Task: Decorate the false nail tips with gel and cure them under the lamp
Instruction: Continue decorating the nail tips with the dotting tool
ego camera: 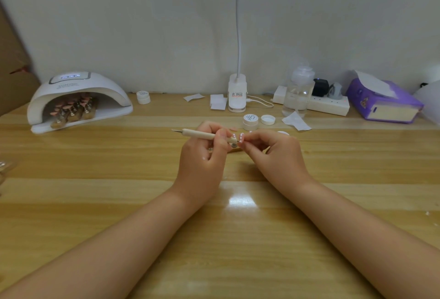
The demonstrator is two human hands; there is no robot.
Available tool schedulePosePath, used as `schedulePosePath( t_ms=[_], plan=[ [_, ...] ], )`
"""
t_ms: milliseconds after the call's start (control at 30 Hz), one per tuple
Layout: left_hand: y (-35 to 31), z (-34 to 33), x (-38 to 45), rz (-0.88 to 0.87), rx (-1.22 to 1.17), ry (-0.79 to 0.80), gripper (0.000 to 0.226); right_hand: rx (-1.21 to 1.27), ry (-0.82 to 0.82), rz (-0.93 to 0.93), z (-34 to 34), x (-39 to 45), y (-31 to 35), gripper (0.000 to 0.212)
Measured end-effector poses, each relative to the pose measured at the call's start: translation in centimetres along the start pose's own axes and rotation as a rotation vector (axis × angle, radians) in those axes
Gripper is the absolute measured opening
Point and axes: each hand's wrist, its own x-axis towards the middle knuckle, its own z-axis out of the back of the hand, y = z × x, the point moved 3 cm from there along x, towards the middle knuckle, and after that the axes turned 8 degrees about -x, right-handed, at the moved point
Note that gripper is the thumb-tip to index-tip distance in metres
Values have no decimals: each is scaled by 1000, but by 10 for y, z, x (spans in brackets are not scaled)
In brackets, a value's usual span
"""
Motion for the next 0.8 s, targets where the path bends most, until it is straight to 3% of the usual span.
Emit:
schedulePosePath(
  t_ms=[800],
  plan=[
    [0,5,3,-41,-84,-40,15,38,-6,-4,2,-1,3,4]
  ],
)
